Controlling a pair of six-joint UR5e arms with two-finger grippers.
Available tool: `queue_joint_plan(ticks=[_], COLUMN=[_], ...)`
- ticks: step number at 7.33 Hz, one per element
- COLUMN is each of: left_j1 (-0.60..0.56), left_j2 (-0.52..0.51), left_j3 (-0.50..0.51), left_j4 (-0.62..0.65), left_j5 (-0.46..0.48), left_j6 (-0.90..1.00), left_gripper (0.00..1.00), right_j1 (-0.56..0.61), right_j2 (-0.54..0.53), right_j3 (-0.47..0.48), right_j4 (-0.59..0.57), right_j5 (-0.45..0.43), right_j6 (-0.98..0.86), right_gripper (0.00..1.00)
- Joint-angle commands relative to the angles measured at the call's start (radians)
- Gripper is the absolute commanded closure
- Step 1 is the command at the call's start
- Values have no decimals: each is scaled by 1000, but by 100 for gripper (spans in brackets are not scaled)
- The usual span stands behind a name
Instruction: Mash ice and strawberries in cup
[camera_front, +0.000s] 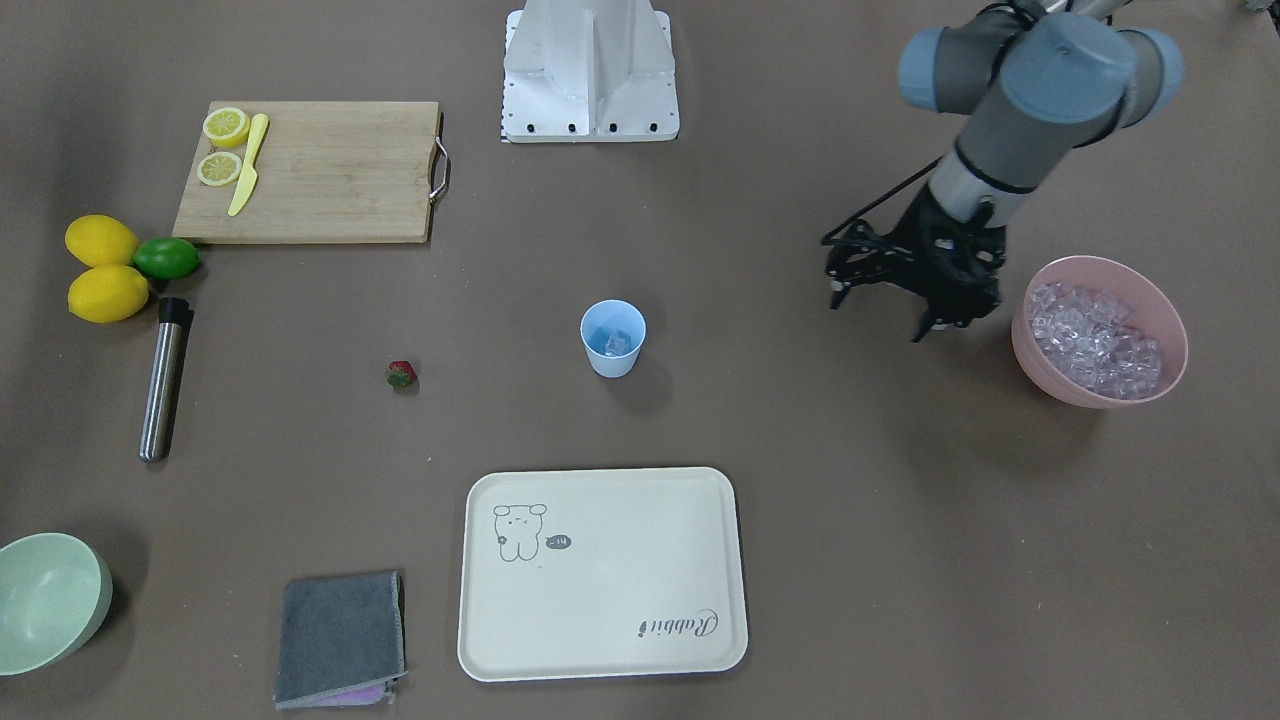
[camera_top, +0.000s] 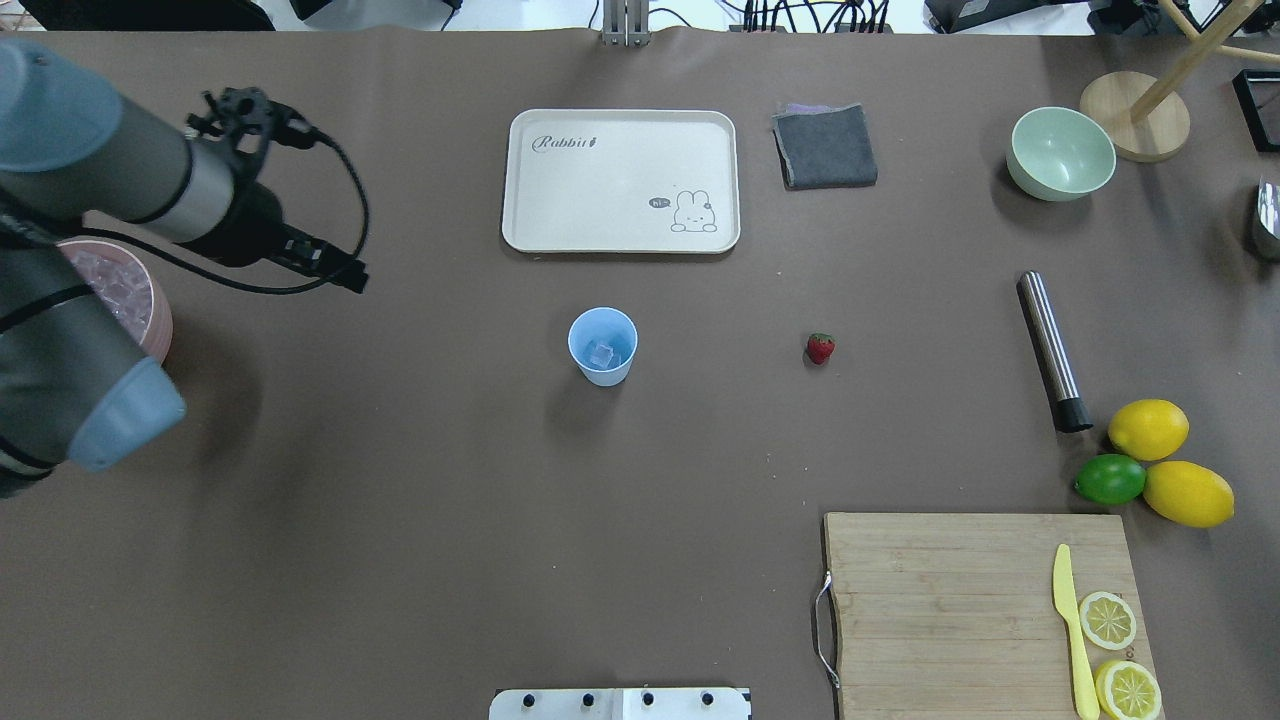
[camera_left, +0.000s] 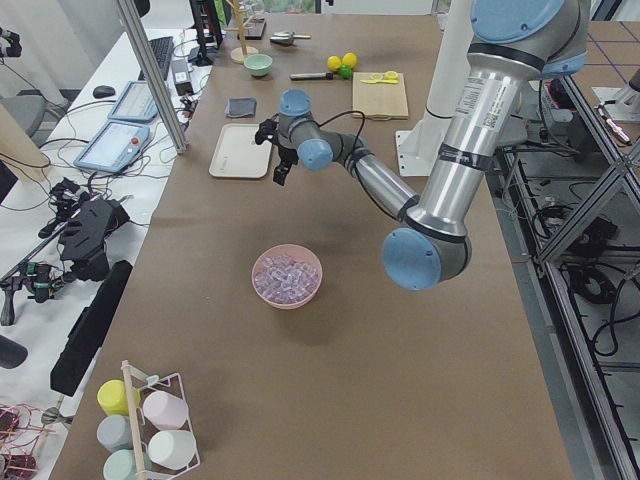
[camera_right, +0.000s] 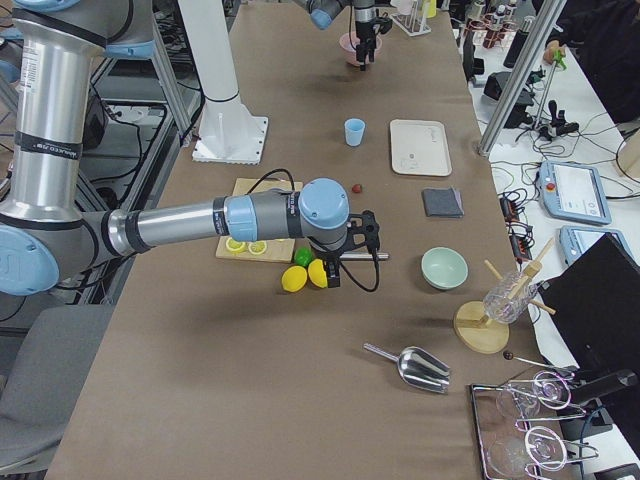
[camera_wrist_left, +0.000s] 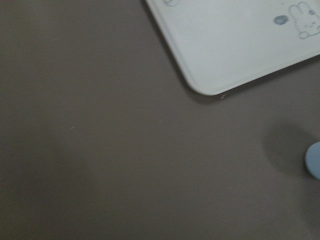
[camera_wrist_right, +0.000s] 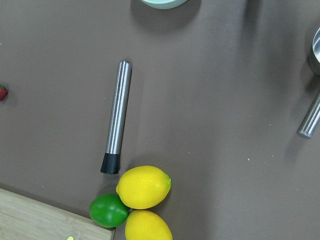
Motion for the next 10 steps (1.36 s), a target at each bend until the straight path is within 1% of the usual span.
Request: queue_joint_plan(ticks=[1, 2, 3, 4, 5, 6, 7, 8, 10], left_j1=[-172, -200, -217, -218, -218, -198, -184, -166, -126], left_j2=[212, 279, 336, 376, 378, 380, 380, 380, 380], left_j3=[-23, -20, 5, 40, 78, 127, 147, 148, 148], left_j4=[-6, -22, -92, -140, -197, -245, -281, -282, -283], left_j5=[-13, -1, 1, 34, 68, 71, 71, 71, 71], left_j6=[225, 308, 353, 351, 300, 273, 266, 268, 269], left_gripper=[3, 5, 8, 8, 8, 11, 11, 13, 14], right_j1=[-1, -1, -1, -1, -1, -1, -1, -1, -1], right_j2=[-3, -4, -6, -6, -6, -6, -7, -7, -7], right_j3=[0, 0, 0, -2, -2, -2, -2, -2, -2], right_j4=[0, 0, 0, 0, -1, -2, -2, -2, -3], right_j5=[1, 1, 2, 2, 10, 12, 12, 12, 12], right_j6=[0, 0, 0, 0, 0, 0, 0, 0, 0], right_gripper=[0, 0, 0, 0, 0, 0, 0, 0, 0])
